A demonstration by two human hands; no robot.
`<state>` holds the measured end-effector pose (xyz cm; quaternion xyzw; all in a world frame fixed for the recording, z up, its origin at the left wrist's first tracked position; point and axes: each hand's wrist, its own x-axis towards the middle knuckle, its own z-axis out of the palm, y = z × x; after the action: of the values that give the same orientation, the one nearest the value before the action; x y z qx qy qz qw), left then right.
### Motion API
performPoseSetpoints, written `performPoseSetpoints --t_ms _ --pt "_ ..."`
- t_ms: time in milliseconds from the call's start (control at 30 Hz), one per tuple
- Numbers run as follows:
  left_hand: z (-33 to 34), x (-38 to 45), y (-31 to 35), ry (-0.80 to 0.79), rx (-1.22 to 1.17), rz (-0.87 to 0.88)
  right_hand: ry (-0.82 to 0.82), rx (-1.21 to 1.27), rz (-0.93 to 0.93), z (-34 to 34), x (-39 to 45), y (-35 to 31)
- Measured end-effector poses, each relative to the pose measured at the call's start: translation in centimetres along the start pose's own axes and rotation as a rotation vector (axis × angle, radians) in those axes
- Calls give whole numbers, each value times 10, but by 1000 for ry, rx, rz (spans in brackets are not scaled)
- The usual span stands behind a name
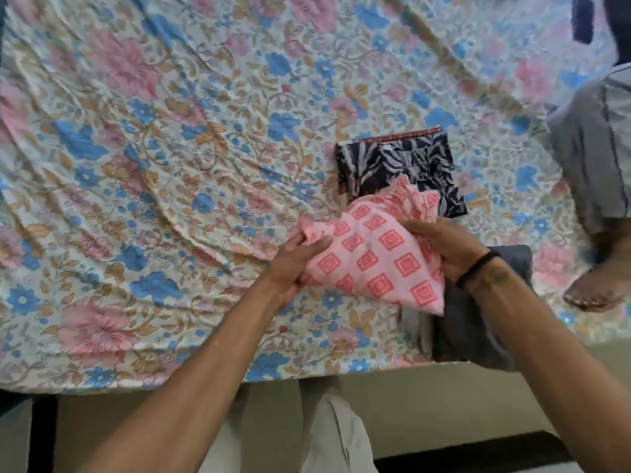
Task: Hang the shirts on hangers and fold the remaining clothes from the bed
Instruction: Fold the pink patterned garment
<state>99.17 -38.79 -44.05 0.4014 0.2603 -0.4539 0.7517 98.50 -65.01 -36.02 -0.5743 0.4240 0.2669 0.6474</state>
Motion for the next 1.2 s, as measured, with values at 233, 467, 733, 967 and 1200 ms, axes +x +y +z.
performPoseSetpoints --t_ms 233,467,733,967,1200 --pt "108 78 38 -2 169 346 -69 -71 -288 -113 74 -74" --pt "106 158 0 493 442 195 174 -536 -376 -144 187 -77" --pt "114 180 -9 720 585 261 352 -637 -586 -143 222 -61" --pt "124 198 11 616 522 35 436 -687 -175 -170 215 -59" --pt "121 185 42 299 223 -73 1 -789 31 -163 198 -99"
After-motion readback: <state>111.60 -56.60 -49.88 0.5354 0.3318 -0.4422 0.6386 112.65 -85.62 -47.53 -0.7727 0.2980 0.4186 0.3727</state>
